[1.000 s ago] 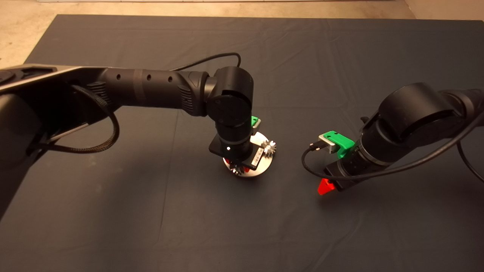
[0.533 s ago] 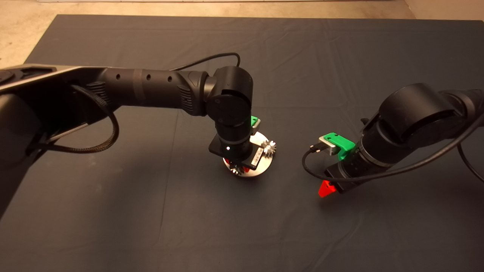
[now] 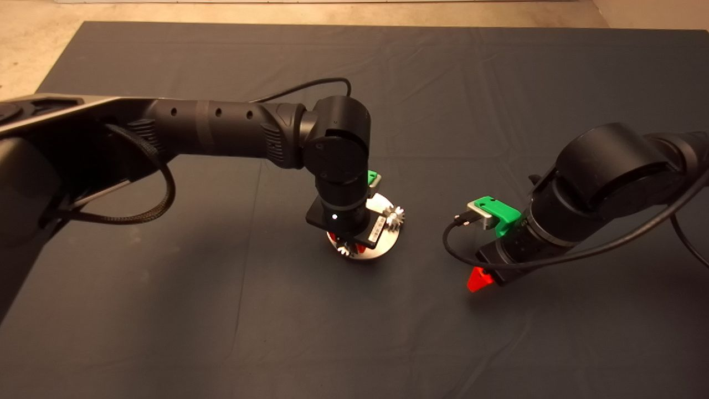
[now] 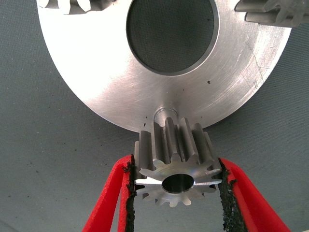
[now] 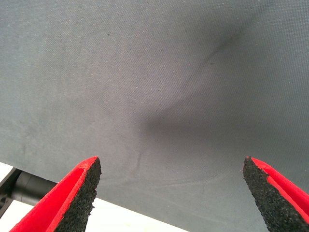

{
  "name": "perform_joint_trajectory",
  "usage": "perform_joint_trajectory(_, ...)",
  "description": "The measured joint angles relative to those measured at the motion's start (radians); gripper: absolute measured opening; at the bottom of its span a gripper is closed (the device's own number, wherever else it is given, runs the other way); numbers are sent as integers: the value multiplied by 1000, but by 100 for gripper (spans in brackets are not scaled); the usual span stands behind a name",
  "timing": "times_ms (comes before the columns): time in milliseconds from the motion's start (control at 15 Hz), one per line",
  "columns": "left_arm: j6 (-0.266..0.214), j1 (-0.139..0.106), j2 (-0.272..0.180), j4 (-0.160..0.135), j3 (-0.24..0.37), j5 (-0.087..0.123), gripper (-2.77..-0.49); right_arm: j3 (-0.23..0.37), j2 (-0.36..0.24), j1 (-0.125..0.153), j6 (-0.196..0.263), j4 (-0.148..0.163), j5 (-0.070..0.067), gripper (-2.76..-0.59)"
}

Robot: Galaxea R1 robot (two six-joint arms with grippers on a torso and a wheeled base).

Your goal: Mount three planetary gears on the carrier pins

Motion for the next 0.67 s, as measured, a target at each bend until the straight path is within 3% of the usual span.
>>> perform_joint_trajectory(133, 0, -2, 12, -6, -14, 12, -233, 1, 0, 0, 0, 0, 0, -118)
perform_joint_trajectory(667, 3, 6, 54, -2, -71, 22, -233, 8, -3, 0, 0, 2, 0, -118)
